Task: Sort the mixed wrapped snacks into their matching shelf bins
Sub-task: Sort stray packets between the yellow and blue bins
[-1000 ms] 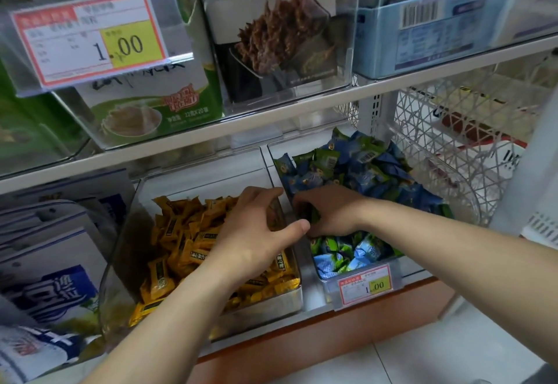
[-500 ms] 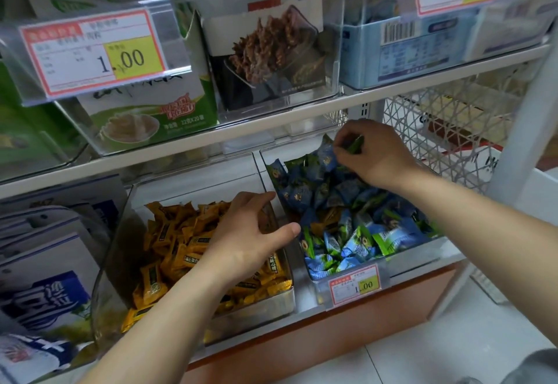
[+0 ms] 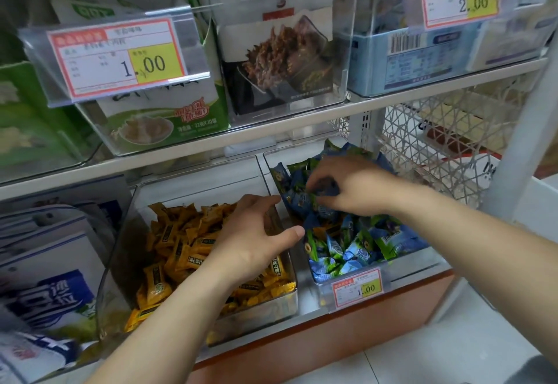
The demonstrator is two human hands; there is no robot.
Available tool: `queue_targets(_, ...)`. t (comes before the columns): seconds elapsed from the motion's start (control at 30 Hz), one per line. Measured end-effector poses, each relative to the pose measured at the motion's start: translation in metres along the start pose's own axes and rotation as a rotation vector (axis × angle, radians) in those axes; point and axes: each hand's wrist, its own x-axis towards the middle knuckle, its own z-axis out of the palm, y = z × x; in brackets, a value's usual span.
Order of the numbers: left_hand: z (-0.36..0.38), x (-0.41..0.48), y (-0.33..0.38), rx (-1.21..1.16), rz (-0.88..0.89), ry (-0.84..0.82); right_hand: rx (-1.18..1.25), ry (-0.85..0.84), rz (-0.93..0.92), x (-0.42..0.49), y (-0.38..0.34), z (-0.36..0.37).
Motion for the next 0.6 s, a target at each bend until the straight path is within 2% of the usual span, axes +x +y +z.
queue_targets(0.07,0.0,0.0,0.001,0.0,-0.002,-0.005,0.01,-0.196,0.03,0.006,-0.008,0.012)
queue_targets(0.13,0.0,-0.001,0.0,0.0,-0.005,-0.009,-0.172,-0.345,0.066,0.013,-0.007,0.021)
queue_targets(0.3,0.0,-0.002,-0.001,0.012,-0.002,-0.02,-0.243,-0.478,0.113,0.02,0.005,0.023)
queue_targets(0.5,0.001,-0.001,0.0,0.003,-0.011,-0.022,-0.318,-0.511,0.072,0.023,0.005,0.03)
queue_targets(0.6,0.001,-0.002,0.001,-0.009,-0.011,-0.022,-0.294,-0.433,0.075,0.022,0.005,0.035)
